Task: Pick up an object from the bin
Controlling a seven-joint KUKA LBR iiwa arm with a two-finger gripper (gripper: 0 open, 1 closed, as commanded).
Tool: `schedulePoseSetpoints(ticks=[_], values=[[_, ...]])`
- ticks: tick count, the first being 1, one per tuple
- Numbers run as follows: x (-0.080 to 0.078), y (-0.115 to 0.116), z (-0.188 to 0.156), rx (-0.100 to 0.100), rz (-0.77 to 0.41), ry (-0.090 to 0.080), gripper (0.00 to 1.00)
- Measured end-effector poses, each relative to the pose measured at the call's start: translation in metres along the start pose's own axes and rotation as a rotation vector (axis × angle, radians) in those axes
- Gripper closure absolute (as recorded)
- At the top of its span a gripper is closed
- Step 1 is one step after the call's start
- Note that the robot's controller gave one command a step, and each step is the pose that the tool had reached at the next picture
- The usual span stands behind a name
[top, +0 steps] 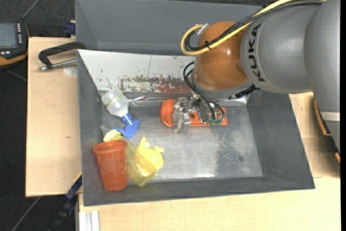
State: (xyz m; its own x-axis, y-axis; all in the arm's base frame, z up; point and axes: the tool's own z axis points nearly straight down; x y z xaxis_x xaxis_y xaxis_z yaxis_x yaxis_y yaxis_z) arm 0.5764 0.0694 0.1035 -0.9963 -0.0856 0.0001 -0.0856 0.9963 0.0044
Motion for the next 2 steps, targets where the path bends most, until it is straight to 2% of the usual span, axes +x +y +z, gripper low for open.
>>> schedulePoseSetpoints(ticks=[1,2], values=[[0.0,0.0,0.0,0.0,0.0,0.0,1.0],[0.005,-0.004,-0.035,-0.001,-0.025,-0.001,1.0]])
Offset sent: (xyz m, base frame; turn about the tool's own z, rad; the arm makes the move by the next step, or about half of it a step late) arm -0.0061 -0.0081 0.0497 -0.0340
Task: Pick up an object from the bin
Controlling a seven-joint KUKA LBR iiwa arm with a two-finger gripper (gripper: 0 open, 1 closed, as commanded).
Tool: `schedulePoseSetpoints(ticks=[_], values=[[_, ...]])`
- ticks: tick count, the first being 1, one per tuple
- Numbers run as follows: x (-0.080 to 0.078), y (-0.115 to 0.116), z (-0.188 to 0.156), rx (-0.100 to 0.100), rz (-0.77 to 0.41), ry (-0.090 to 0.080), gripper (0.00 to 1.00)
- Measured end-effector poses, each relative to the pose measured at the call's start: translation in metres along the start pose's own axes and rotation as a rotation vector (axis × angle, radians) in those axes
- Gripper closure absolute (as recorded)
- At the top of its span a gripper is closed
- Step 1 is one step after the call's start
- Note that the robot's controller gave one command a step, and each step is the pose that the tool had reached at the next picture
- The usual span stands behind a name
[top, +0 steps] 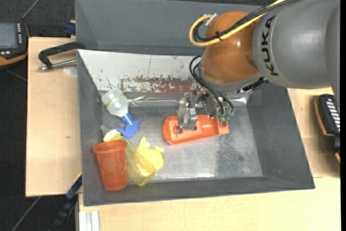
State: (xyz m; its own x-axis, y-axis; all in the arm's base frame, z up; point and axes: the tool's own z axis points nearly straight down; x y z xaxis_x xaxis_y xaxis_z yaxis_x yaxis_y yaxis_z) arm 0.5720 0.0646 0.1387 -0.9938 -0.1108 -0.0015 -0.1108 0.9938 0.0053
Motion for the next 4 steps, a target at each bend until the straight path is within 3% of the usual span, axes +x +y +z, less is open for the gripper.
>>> schedulePoseSetpoints(ticks=[1,2,3,4], values=[[0.004,0.003,-0.065,0.0,0.003,0.0,1.0],[-0.031,0.01,0.034,-0.002,-0.285,0.0,0.0],[-0.032,0.01,0.029,-0.002,-0.283,-0.005,1.0],[-0.032,0.01,0.029,-0.002,-0.283,-0.005,1.0]])
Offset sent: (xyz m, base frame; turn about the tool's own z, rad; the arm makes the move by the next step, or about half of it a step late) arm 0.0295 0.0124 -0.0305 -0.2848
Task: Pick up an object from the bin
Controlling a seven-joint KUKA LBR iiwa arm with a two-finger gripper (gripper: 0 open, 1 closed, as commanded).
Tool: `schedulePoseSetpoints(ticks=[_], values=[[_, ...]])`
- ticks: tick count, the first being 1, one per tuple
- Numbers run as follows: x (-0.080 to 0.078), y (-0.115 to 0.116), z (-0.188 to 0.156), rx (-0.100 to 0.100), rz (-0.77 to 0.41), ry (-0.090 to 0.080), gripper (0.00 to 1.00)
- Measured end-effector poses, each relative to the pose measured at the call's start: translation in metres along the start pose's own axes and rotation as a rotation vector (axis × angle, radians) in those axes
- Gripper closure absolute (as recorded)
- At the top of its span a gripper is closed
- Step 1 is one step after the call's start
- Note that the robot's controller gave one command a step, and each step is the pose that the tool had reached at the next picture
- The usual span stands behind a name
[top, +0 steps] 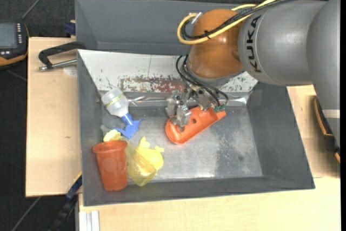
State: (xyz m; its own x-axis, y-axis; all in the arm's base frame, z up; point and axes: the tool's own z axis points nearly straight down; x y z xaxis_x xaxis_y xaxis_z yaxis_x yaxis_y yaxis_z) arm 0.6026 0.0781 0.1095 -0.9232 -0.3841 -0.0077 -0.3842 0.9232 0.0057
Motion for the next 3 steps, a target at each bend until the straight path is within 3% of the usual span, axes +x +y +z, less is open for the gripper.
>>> schedulePoseSetpoints(ticks=[1,2,3], values=[[0.059,0.011,-0.067,0.001,-0.194,-0.004,0.0],[0.059,0.011,-0.066,0.0,-0.193,-0.003,0.0],[0.059,0.005,-0.038,0.004,-0.311,-0.012,0.0]])
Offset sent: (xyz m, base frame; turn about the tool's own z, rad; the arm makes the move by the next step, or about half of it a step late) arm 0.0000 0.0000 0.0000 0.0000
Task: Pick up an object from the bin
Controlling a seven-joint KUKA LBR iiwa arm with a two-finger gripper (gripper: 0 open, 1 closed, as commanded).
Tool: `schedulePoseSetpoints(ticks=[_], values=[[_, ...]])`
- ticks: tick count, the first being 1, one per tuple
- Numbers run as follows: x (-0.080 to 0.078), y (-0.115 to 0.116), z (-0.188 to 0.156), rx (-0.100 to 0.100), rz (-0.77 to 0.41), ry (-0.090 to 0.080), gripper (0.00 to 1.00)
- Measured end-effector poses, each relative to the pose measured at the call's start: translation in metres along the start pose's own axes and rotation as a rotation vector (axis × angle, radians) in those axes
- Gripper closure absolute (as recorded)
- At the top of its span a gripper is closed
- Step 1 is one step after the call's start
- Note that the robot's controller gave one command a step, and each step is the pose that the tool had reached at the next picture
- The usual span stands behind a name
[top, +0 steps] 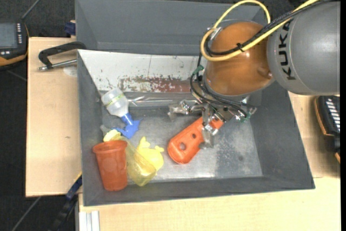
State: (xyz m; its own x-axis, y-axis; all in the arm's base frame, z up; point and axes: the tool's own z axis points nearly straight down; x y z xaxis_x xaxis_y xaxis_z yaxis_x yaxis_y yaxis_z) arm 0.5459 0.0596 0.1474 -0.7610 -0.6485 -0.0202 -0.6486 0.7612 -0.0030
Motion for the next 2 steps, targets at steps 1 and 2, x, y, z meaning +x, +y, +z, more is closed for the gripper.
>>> schedulePoseSetpoints(ticks=[1,2], values=[[0.016,-0.011,0.056,-0.004,-0.231,0.003,0.0],[0.018,-0.015,0.076,-0.001,-0.278,-0.002,1.0]])
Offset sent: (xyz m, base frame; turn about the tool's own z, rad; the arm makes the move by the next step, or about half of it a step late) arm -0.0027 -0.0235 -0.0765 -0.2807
